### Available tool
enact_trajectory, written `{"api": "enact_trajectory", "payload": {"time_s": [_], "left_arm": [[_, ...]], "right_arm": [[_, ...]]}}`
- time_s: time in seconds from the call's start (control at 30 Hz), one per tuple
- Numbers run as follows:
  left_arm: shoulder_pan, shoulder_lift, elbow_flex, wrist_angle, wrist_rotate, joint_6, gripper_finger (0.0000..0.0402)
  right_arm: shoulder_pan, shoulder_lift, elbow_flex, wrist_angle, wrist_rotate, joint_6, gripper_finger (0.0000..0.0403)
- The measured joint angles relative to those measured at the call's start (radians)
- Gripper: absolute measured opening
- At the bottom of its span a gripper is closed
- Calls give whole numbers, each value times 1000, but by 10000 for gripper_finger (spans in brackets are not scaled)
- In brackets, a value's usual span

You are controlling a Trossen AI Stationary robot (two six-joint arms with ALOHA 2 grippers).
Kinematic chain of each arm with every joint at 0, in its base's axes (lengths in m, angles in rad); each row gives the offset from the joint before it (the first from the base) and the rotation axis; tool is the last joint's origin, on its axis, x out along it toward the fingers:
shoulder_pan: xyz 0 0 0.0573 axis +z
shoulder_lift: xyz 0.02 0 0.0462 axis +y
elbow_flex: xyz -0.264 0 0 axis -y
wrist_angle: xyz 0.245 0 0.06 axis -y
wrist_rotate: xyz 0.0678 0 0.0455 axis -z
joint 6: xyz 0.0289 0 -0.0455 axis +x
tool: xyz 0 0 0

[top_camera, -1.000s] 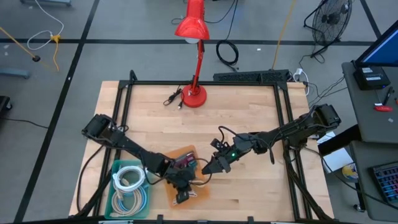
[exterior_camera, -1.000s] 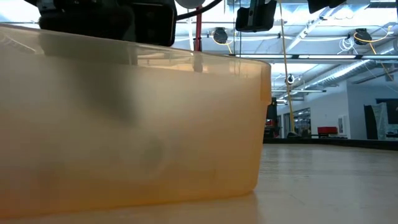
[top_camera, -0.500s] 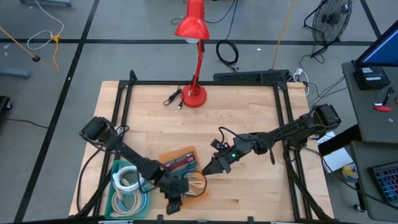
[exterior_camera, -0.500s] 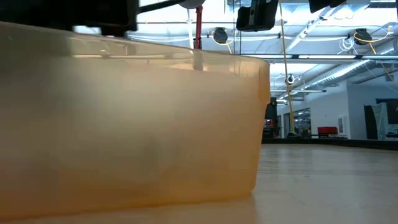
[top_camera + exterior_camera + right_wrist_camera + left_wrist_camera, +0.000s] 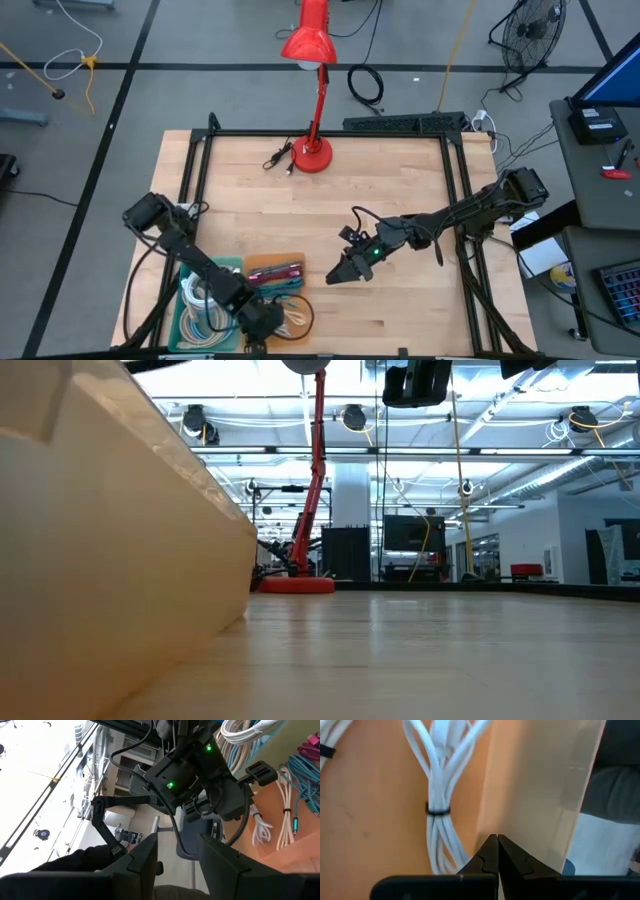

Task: Pick & Place USB Port
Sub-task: Put the white USB cable into the orange bin

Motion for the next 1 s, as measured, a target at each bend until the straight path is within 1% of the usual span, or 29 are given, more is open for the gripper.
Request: {"api": "enact_trajectory", "payload": {"time_s": [0.47, 0.9, 0.97, 1.0], "left_arm": [[-29, 0, 0, 8, -33, -95, 0], [-48, 0, 2, -80, -40, -105, 0], [-43, -2, 2, -80, -57, -106, 0], [-42, -10, 2, -81, -84, -104, 0]], "right_arm": [[6, 0, 0, 0, -7, 1, 130], [5, 0, 0, 0, -9, 8, 130], [5, 0, 0, 0, -9, 8, 130], [5, 0, 0, 0, -9, 8, 130]]}}
